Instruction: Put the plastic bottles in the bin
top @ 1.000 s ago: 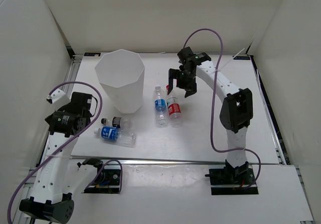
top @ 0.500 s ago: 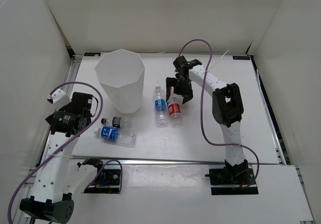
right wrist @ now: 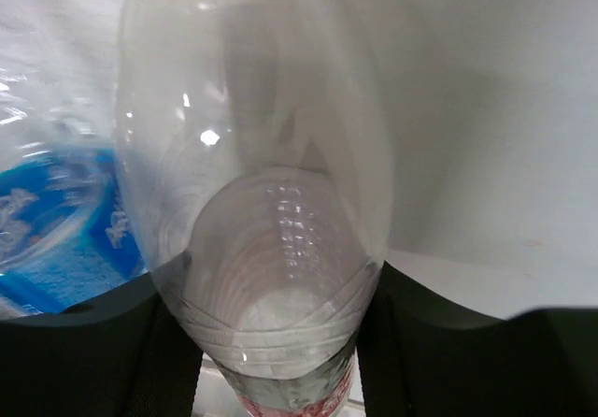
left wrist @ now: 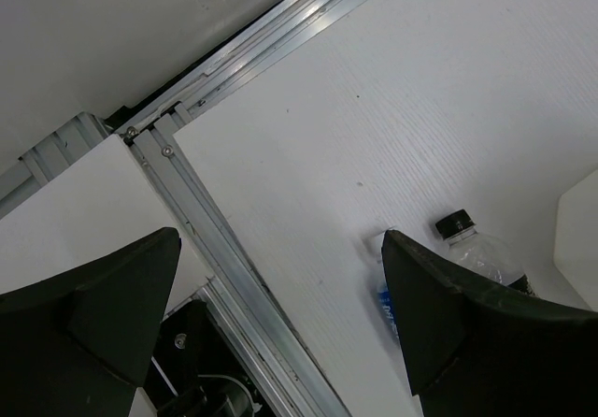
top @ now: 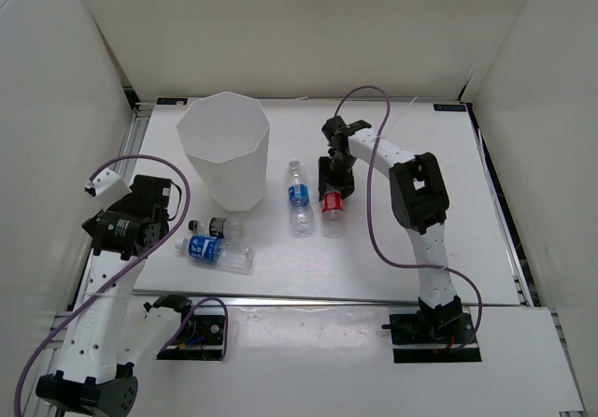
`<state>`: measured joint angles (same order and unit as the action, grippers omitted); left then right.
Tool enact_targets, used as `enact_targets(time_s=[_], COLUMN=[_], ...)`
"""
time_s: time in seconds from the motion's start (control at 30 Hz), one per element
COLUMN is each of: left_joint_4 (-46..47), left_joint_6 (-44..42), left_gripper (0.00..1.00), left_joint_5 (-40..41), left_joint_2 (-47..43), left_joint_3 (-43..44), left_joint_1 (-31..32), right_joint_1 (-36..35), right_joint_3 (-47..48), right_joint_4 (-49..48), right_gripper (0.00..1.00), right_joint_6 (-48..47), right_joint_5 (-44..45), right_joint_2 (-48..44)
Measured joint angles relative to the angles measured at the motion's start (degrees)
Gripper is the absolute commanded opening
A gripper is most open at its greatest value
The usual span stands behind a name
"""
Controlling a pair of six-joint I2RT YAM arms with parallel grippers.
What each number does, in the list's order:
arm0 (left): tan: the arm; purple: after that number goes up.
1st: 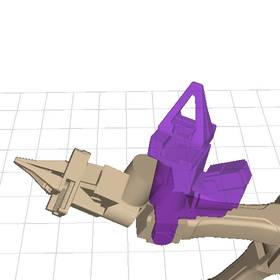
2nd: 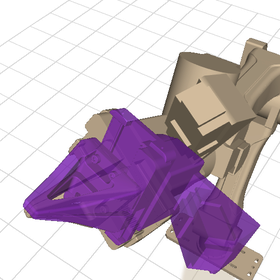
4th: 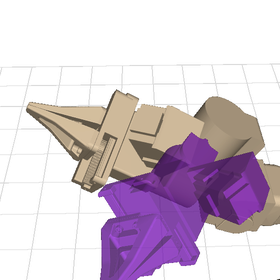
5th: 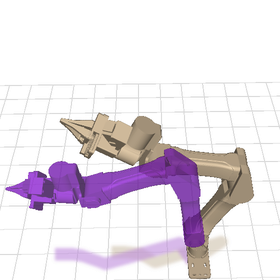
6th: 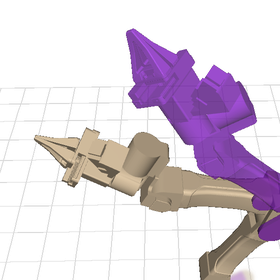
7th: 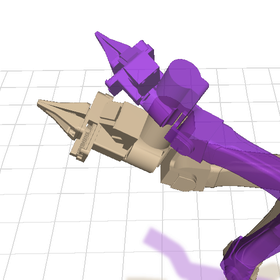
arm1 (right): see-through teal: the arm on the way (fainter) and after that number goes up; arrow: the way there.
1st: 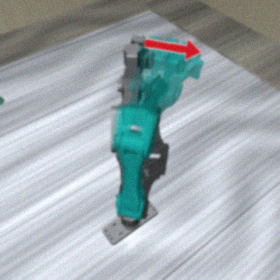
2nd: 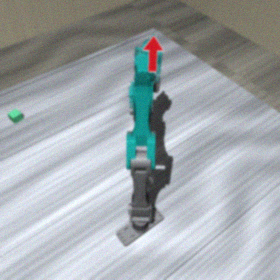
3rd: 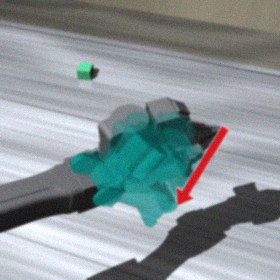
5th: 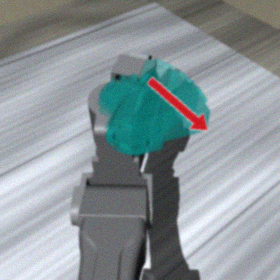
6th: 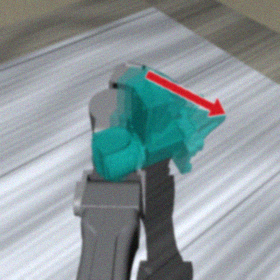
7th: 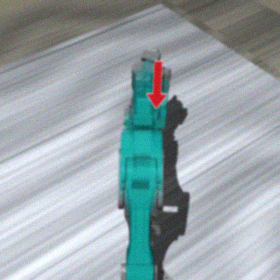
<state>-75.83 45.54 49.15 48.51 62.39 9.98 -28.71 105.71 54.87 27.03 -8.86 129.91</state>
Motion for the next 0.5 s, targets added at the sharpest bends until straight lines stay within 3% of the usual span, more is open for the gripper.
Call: enact_targets(time_s=[0.07,0.2,0.3,0.4,0.5], left_joint_4=[0.0,0.0,0.0,0.0,0.0], left_joint_6=[0.2,0.5,0.6,0.7,0.6], left_gripper=[1.00,1.00,1.00,1.00,1.00], left_joint_5=[0.2,0.5,0.8,1.0,1.0], left_joint_2=[-0.3,-0.9,-1.3,-1.5,-1.5], left_joint_3=[0.0,0.0,0.0,0.0,-0.2], left_joint_1=[0.0,0.0,0.0,0.0,0.0], right_joint_1=[0.2,1.8,3.6,4.9,5.0], right_joint_3=[-0.3,3.1,14.8,27.1,28.9], right_joint_4=[0.4,3.6,6.8,4.1,-3.1], right_gripper=[0.32,0.30,0.30,0.30,0.30], right_joint_6=[0.4,1.5,2.1,3.4,6.4], right_joint_5=[1.8,6.2,7.6,4.7,-0.3], right_joint_2=[-0.3,-0.9,-1.2,-4.3,-13.9])
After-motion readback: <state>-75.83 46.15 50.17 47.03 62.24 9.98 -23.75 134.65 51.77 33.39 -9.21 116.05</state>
